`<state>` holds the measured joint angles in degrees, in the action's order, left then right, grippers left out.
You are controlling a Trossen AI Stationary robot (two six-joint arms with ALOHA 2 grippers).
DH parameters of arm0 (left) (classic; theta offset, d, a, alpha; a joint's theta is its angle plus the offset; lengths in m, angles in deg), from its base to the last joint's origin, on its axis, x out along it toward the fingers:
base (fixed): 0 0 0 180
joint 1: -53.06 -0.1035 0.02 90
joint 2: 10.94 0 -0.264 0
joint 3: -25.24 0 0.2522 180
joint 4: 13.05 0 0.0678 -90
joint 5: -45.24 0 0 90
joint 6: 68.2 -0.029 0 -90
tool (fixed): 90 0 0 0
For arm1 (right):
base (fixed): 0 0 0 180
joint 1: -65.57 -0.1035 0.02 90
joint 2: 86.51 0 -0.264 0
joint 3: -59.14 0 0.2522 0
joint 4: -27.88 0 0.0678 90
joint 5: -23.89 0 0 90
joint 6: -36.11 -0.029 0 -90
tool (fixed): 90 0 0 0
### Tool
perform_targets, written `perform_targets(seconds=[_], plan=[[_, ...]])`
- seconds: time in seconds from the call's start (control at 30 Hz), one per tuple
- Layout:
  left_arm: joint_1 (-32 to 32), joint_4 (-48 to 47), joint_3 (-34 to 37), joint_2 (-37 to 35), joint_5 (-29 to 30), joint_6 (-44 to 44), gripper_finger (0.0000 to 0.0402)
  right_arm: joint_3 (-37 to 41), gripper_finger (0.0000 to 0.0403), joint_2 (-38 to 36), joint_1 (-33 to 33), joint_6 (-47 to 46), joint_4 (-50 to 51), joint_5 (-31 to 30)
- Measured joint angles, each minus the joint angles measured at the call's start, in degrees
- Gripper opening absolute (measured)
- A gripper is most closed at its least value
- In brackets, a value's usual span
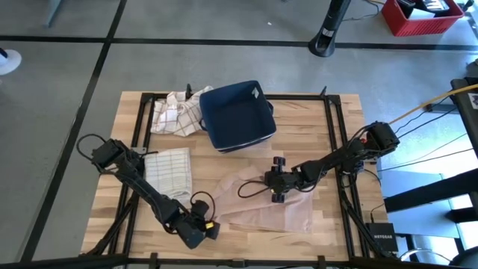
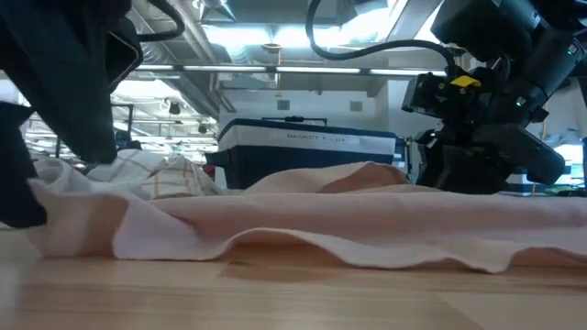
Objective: Fold towel
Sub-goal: Fold the pink towel on the table
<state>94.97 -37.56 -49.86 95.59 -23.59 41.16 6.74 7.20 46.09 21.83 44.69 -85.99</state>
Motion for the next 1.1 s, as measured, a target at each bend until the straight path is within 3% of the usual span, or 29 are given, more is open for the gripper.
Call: perform_targets(seconds=[0.37, 0.5, 0.73, 0.9, 1.1], plan=[[0.42, -3.37, -0.06, 1.85, -0.62, 2.17, 0.0175, -0.02, 0.0178, 0.00, 0.00, 0.80, -0.16, -0.01], [0.47, -3.81, -0.13, 2.43, -0.21, -0.83, 0.0136, -0.04, 0.0178, -0.02, 0.00, 0.88, -0.42, -0.02], [0.48, -7.58, -0.11, 2.35, -0.29, -9.02, 0.0014, -0.05, 0.0178, -1.06, -0.07, 2.80, 0.84, 0.01], [0.37, -9.60, -0.07, 1.43, -0.36, -15.25, 0.0012, -0.09, 0.0178, -5.84, -0.04, 2.75, 5.76, -0.56], [0.26, -13.10, 0.02, 0.55, -0.24, -19.68, 0.0005, -0.15, 0.0178, -7.32, 0.11, 4.26, 5.61, -6.90]])
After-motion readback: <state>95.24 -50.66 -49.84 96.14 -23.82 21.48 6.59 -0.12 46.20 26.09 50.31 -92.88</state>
